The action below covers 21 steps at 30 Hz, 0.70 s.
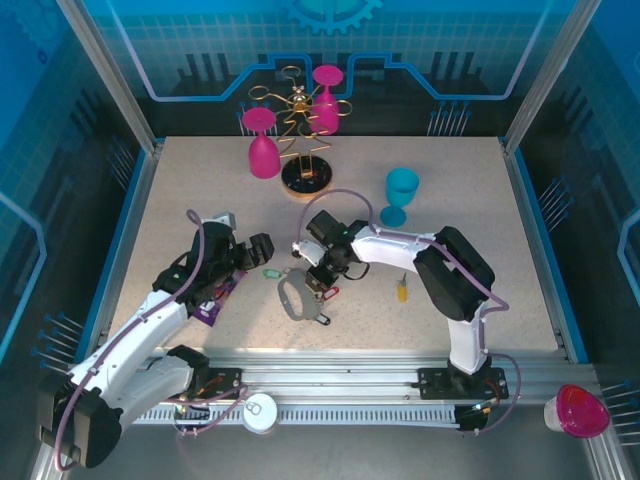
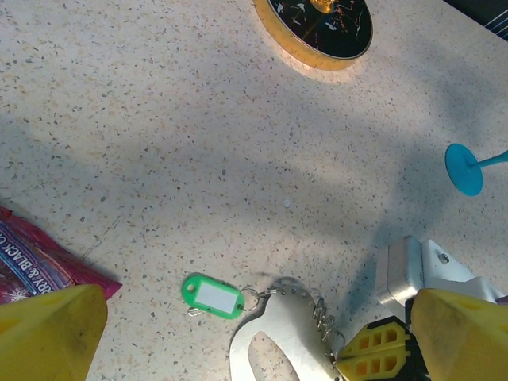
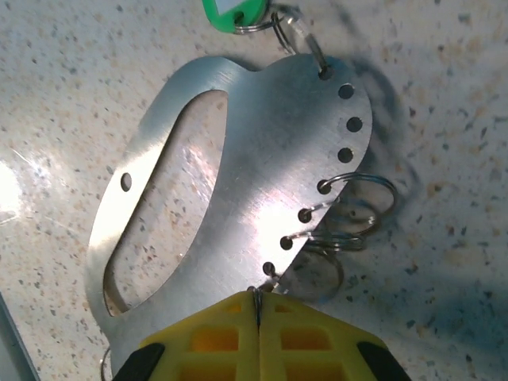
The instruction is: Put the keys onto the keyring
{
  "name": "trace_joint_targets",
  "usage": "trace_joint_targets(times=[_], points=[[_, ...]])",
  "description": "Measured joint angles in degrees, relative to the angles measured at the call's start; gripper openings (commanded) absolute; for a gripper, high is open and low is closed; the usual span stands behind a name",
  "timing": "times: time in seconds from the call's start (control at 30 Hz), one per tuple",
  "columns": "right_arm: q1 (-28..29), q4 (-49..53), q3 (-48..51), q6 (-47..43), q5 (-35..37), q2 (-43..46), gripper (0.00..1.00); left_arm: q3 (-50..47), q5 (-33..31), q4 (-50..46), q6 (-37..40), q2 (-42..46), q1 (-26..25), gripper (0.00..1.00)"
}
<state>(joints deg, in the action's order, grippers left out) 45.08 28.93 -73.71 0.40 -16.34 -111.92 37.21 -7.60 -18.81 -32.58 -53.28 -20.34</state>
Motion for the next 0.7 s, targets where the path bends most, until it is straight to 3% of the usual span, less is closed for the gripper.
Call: trace_joint_targets(times=[0.13,0.33,0.47,0.6,0.7], points=[[0.5,-1.5,2.3,-0.1,1.3,3.0,0.00,0.0,0.6,0.0,1.1,0.0,0.0,0.99],[1.5,-8.7,8.9,-1.6,1.2,16.5,0.00,0.0,5.2,2.0,5.2,1.3,0.0,0.97],[1.3,-17.3,15.4,-2.2,-2.9,24.7,0.00,-1.0,11.6,6.9,9.8,4.8,0.0,0.84],[0.3,-23.9,19.5,-1.7,-8.2,27.2,0.00,-2.2,18.6,10.6,16.4,9.4,0.0,0.70],[-1.7,-26.9,21.0,-1.0,-12.1,27.8,0.00,-3.0,23.1,11.6,22.5,11.8,0.0,0.74]])
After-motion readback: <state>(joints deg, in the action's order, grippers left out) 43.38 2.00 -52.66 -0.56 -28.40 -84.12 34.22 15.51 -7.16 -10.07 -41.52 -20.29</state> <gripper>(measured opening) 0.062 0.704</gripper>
